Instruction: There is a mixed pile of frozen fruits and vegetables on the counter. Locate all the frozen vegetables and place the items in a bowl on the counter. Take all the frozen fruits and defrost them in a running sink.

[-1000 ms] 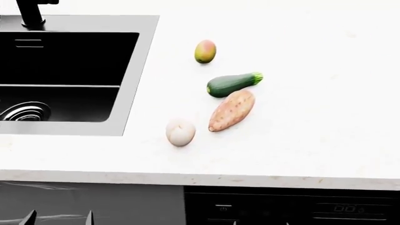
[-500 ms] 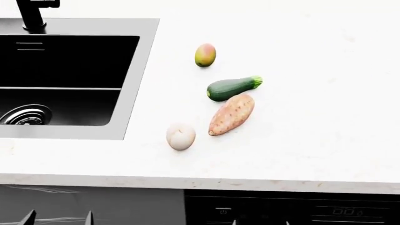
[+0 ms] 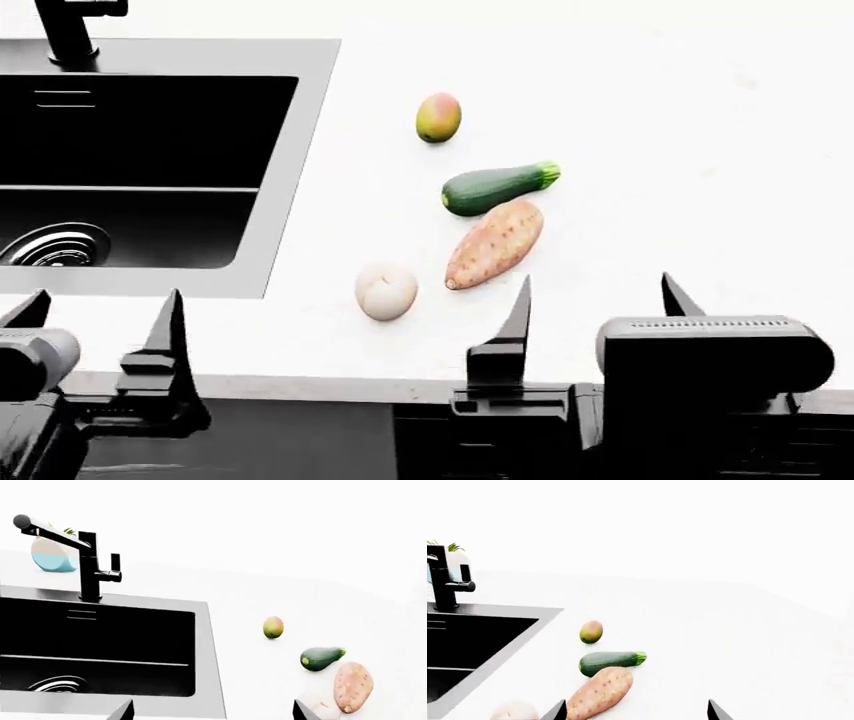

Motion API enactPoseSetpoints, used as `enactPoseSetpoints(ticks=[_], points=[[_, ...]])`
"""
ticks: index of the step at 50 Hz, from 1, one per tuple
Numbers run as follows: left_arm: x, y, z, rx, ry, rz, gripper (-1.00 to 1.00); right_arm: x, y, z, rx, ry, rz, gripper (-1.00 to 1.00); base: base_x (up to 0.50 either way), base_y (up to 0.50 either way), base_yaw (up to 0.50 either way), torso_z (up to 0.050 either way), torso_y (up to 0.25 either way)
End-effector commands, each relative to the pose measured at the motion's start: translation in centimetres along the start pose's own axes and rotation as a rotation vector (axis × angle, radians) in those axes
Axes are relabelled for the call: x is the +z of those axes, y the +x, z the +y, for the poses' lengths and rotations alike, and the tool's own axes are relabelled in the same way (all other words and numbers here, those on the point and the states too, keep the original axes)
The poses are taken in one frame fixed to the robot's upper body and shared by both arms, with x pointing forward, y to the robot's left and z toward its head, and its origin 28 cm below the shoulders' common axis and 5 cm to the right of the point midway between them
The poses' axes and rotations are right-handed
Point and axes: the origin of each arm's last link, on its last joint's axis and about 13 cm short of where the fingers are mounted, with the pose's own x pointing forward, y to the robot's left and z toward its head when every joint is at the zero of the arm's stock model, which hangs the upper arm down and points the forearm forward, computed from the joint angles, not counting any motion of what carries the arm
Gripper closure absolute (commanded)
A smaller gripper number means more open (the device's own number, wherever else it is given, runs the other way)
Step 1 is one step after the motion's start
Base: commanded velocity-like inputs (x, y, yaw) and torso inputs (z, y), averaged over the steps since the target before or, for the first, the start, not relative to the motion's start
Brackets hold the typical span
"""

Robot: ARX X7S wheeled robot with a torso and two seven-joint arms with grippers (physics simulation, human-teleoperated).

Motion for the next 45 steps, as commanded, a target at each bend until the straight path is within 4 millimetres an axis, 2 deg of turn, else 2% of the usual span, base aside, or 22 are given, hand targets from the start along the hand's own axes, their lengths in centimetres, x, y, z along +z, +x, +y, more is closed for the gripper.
enactPoseSetpoints(ticks=[1, 2, 3, 4, 5, 6, 7, 8, 11, 14, 19, 23, 28, 45], points=[[7.7, 1.8, -0.9, -0.078, 0.042, -0.060, -1.00, 5.2, 1.2, -0.4, 0.038, 0.015, -0.043, -1.00, 0.00, 0.00, 0.00, 0.000, 0.000], [7.0, 1.7, -0.7, -0.066, 0.064, -0.049, -1.00, 5.1, 1.1, -0.4, 0.041, -0.001, -0.004, -1.00, 0.00, 0.00, 0.00, 0.000, 0.000], [5.3, 1.1, -0.4, -0.069, 0.012, -0.040, -1.00, 5.4, 0.7, -0.6, 0.039, 0.026, -0.043, -1.00, 0.00, 0.00, 0.00, 0.000, 0.000], [5.0, 1.8, -0.7, -0.072, 0.130, 0.004, -1.00, 5.7, 0.5, -0.8, 0.019, 0.012, -0.047, -1.00, 0.00, 0.00, 0.00, 0.000, 0.000], [6.0, 1.5, -1.4, -0.106, 0.063, -0.049, -1.00, 5.8, 0.3, -0.8, 0.024, 0.009, -0.051, -1.00, 0.00, 0.00, 0.00, 0.000, 0.000], [5.6, 1.1, -1.7, -0.137, 0.130, -0.024, -1.00, 5.7, 0.3, -0.8, 0.029, 0.035, -0.050, -1.00, 0.00, 0.00, 0.00, 0.000, 0.000], [5.3, 1.2, -1.8, -0.133, 0.117, -0.016, -1.00, 5.4, 0.4, -0.9, 0.024, 0.052, -0.016, -1.00, 0.00, 0.00, 0.00, 0.000, 0.000], [5.4, 1.3, -1.3, -0.103, 0.113, -0.014, -1.00, 5.0, 0.6, -1.1, -0.040, -0.016, 0.009, -1.00, 0.00, 0.00, 0.00, 0.000, 0.000], [6.1, 1.2, -1.0, -0.072, 0.116, -0.029, -1.00, 5.2, 0.1, -1.4, -0.031, -0.008, 0.007, -1.00, 0.00, 0.00, 0.00, 0.000, 0.000], [5.5, 1.6, -0.5, -0.052, 0.129, -0.007, -1.00, 4.6, 0.2, -1.9, -0.079, -0.074, 0.064, -1.00, 0.00, 0.00, 0.00, 0.000, 0.000], [5.7, 1.7, 0.2, -0.023, 0.139, -0.006, -1.00, 4.5, 0.2, -1.7, -0.037, -0.074, 0.070, -1.00, 0.00, 0.00, 0.00, 0.000, 0.000], [5.4, 1.9, 0.5, -0.006, 0.154, -0.002, -1.00, 4.2, 0.1, -1.7, -0.022, -0.147, 0.081, -1.00, 0.00, 0.00, 0.00, 0.000, 0.000], [4.8, 2.2, 0.5, -0.003, 0.164, 0.014, -1.00, 4.1, 0.1, -1.9, -0.026, -0.124, 0.081, -1.00, 0.02, 0.00, 0.00, 0.000, 0.000], [4.6, 2.4, 0.6, 0.000, 0.161, 0.023, -1.00, 3.9, 0.3, -2.0, -0.011, -0.086, 0.081, -1.00, 0.32, 0.00, 0.00, 0.000, 0.000]])
